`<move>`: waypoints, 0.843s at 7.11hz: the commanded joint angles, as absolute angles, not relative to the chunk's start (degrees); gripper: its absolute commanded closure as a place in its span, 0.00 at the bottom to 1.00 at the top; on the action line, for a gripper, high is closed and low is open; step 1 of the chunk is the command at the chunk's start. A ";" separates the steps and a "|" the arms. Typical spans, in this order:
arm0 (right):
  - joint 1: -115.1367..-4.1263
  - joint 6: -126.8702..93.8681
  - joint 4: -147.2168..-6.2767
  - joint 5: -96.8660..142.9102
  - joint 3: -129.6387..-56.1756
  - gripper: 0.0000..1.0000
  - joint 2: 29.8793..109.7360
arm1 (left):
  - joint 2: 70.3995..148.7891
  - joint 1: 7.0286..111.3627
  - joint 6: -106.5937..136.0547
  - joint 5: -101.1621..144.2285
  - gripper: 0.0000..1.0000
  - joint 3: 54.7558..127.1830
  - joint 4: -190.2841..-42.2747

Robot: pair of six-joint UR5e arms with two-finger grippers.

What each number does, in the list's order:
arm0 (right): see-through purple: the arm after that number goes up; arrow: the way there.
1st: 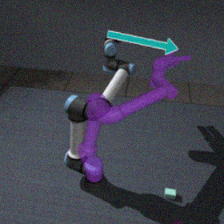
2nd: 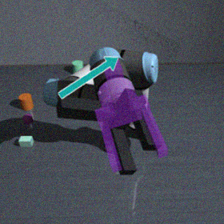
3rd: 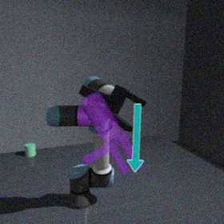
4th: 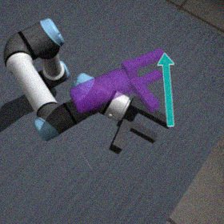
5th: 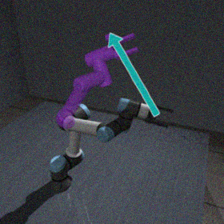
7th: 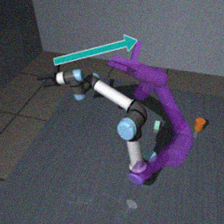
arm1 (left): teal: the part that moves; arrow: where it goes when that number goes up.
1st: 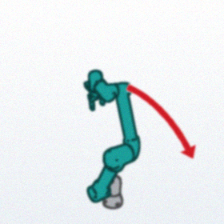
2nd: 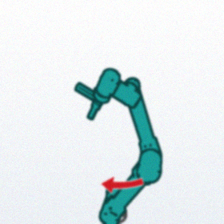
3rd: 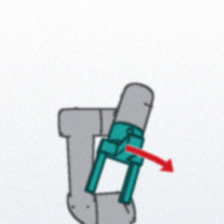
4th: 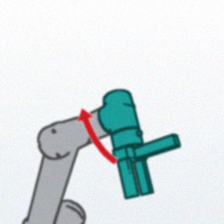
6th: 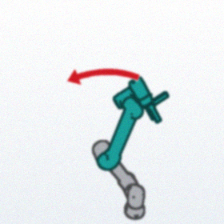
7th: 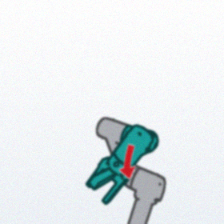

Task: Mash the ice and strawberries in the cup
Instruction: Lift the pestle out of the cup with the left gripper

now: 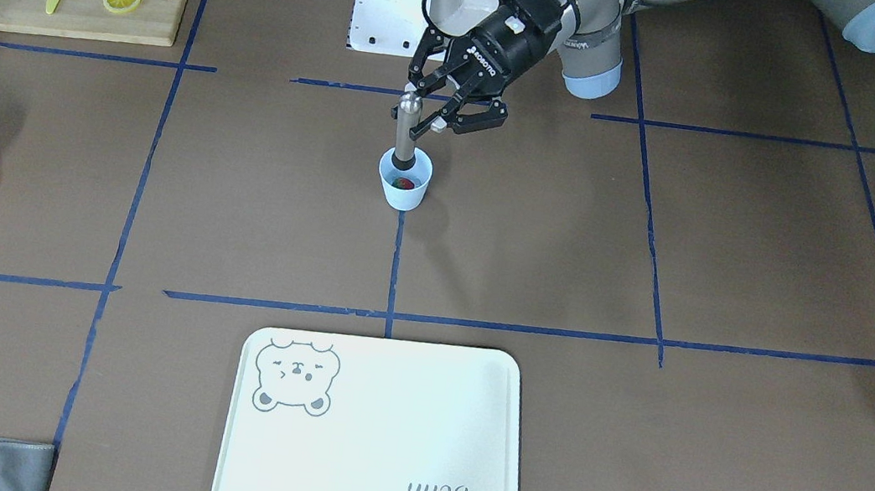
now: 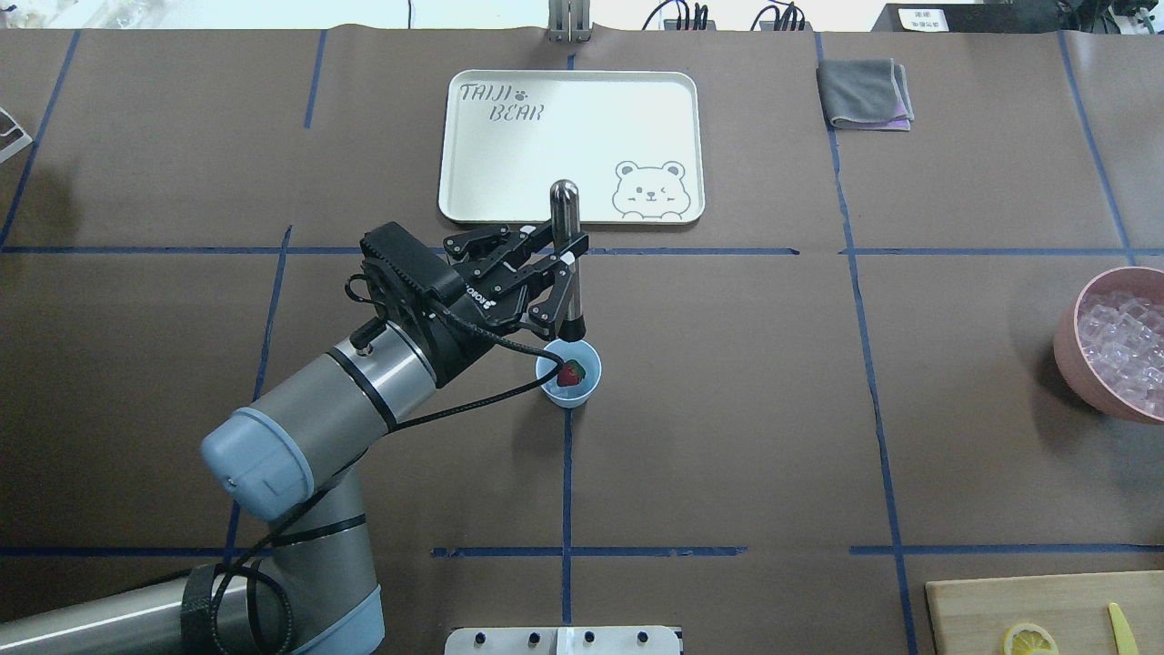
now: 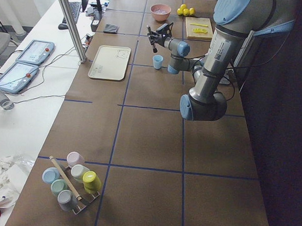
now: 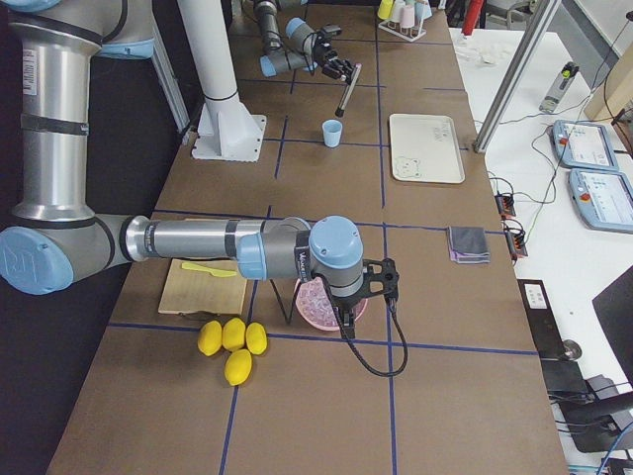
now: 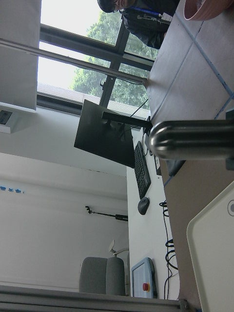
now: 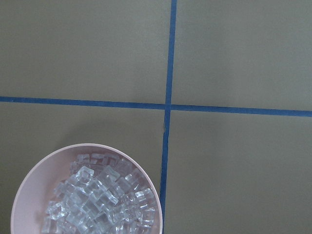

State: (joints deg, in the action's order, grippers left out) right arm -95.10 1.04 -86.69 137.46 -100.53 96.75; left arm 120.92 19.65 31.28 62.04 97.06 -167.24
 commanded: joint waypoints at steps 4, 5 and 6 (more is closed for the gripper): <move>-95.19 0.88 -86.66 137.46 -101.60 0.01 96.86 | 108.14 37.56 48.03 79.92 1.00 103.27 -158.49; -95.19 0.88 -86.66 137.55 -101.86 0.01 96.86 | 105.15 43.53 50.69 87.11 1.00 103.27 -154.81; -95.19 0.88 -86.57 137.55 -101.95 0.01 96.77 | 101.99 50.21 51.32 96.15 1.00 103.01 -150.60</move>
